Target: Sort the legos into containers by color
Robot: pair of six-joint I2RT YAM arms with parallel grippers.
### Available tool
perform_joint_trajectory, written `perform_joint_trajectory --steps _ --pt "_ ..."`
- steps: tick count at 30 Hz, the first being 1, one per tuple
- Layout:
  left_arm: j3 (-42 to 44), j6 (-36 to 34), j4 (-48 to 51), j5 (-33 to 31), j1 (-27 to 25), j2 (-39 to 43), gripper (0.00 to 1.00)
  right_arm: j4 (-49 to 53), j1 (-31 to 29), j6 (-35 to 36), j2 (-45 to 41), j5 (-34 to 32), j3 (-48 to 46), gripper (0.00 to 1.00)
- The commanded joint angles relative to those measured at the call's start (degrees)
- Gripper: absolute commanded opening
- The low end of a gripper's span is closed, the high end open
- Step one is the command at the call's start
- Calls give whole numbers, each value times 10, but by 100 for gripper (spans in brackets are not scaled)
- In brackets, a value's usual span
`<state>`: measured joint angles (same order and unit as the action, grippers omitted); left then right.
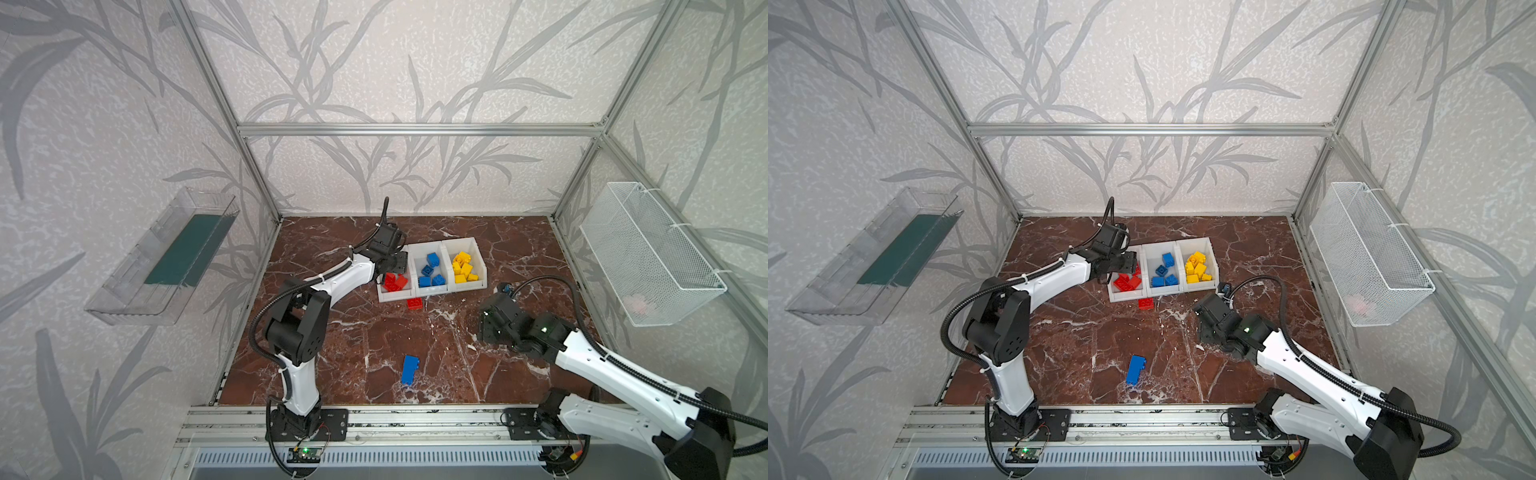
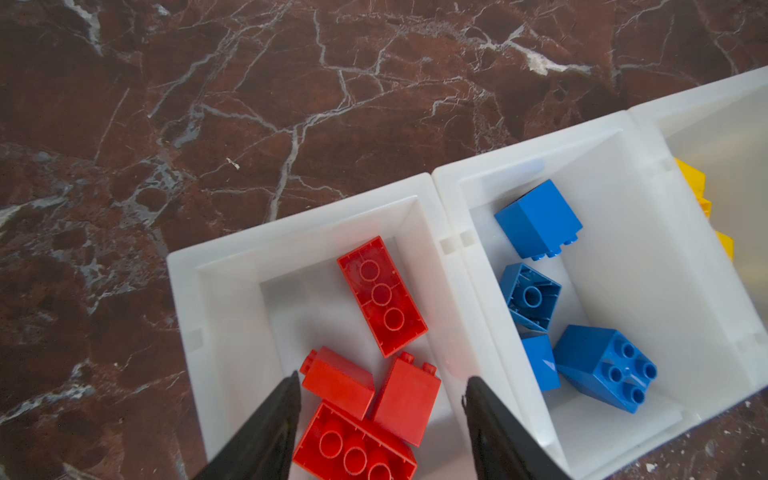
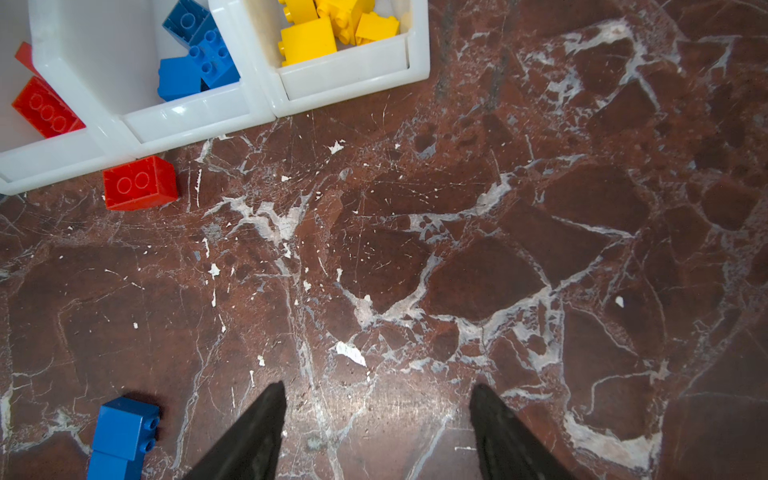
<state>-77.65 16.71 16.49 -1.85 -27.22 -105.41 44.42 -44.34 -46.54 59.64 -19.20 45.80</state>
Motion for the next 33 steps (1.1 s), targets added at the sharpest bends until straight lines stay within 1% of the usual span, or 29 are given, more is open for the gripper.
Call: perform_joint_trajectory --steps 1,5,11,19,22,27,30,33 --pt "25 12 1 6 4 63 66 3 -7 13 16 3 24 71" --pt "83 26 1 2 7 122 65 -24 -23 21 56 11 40 71" --pt "188 50 8 -21 11 223 66 -43 -67 56 185 19 120 72" --pt "385 99 -35 -51 11 418 66 -84 -100 72 362 43 235 73" --pt "425 112 -15 -51 11 480 66 -89 -107 77 418 40 276 73" --pt "480 133 1 -44 11 559 66 -95 -108 75 484 43 328 74" --pt "507 145 -8 -46 11 587 66 -72 -108 67 524 32 372 75" --pt "513 140 -14 -42 11 591 66 -58 -107 54 555 11 401 77"
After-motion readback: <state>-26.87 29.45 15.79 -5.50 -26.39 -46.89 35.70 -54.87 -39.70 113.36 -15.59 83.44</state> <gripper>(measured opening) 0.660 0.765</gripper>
